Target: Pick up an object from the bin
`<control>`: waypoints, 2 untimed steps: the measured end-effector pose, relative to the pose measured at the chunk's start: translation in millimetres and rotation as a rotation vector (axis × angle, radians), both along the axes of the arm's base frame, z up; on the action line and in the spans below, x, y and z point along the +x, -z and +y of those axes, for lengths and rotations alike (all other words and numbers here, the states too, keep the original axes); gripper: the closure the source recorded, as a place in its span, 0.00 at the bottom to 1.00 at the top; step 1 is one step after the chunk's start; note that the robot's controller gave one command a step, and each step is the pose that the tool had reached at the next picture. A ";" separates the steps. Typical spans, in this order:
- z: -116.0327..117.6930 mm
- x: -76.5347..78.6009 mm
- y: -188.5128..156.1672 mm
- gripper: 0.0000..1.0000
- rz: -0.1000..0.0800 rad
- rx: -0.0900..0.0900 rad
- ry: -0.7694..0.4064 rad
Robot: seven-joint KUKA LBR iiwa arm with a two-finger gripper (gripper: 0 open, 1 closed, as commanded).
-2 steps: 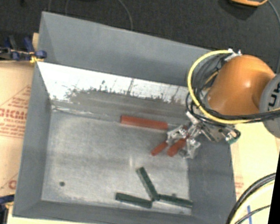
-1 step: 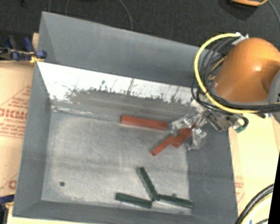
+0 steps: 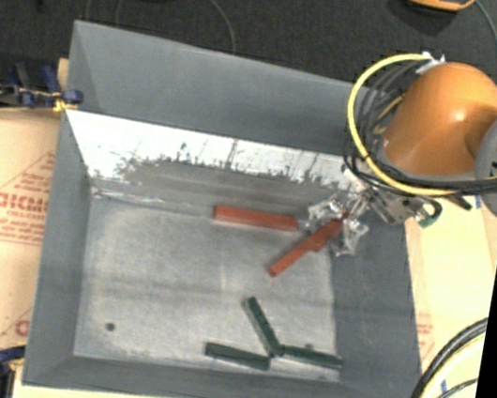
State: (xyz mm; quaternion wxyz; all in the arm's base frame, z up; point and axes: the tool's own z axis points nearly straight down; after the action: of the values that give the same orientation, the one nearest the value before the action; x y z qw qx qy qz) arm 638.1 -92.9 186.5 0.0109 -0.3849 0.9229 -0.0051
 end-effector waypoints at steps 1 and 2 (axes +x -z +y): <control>-3.1 -13.6 -3.6 1.00 0.034 0.004 0.020; -6.9 -9.6 -30.7 0.00 0.027 0.002 0.022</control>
Offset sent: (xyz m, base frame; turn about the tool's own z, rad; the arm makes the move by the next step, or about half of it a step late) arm 0.0159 -0.0260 0.1345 -0.0410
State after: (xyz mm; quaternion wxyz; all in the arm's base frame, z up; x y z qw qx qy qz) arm 628.6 -99.8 217.3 -0.0014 -0.3748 0.9271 0.0010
